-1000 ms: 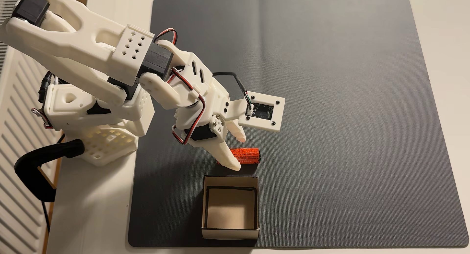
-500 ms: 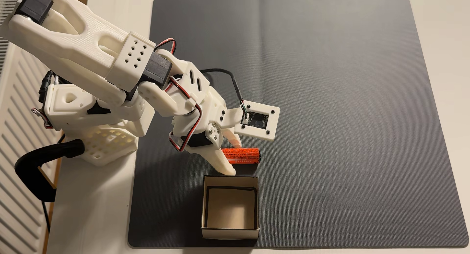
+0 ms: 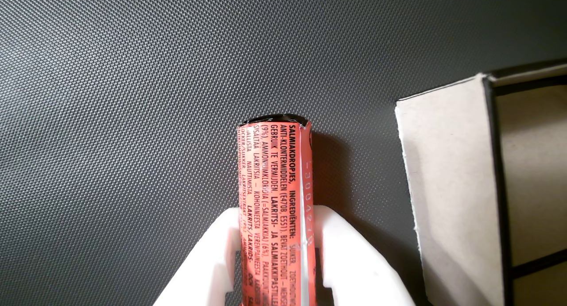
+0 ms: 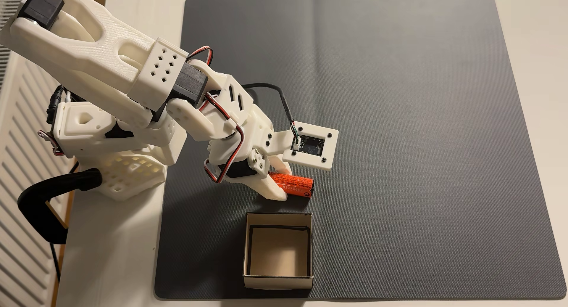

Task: Pick the red object and place it in the box

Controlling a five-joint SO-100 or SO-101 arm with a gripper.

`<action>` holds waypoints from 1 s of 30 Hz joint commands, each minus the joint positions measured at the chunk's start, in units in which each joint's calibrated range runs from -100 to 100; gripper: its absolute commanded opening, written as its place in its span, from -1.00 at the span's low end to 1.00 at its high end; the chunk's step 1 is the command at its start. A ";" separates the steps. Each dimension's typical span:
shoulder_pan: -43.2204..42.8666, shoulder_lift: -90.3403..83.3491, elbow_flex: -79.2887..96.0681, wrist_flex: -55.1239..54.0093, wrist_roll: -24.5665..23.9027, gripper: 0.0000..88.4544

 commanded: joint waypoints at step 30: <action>17.97 -13.59 -14.91 8.28 7.83 -0.96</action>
